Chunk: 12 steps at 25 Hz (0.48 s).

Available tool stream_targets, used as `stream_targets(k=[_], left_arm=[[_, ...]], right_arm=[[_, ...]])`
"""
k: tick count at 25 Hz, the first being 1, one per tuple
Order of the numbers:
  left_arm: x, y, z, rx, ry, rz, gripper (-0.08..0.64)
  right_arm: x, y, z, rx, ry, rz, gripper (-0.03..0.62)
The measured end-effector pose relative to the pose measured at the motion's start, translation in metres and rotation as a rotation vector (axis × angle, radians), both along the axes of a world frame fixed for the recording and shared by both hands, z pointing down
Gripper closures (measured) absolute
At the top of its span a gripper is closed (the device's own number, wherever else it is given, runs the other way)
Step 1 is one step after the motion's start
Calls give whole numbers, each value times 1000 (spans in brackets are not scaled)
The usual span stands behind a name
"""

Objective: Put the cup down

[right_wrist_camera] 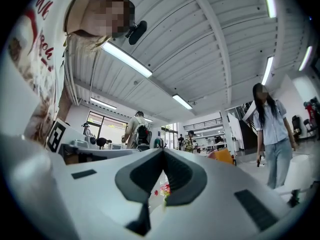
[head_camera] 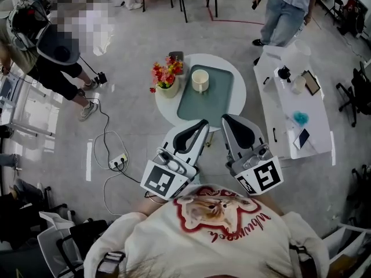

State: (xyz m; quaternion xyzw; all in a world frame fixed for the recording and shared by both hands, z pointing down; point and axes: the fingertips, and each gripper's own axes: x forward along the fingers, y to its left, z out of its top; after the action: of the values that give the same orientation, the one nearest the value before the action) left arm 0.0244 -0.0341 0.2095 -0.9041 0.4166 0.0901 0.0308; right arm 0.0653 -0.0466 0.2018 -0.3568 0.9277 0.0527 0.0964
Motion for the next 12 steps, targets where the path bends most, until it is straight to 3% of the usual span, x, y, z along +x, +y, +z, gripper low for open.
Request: stream_targets(k=[3,12], left_arm=[[11,29,2,5,-34,-42,543],[32,107,-7,7,-6,-100,543]], right_arm=[[17,30,1,-18,-17,-8,565],[44,105,-1,-39,-42,-50,565]])
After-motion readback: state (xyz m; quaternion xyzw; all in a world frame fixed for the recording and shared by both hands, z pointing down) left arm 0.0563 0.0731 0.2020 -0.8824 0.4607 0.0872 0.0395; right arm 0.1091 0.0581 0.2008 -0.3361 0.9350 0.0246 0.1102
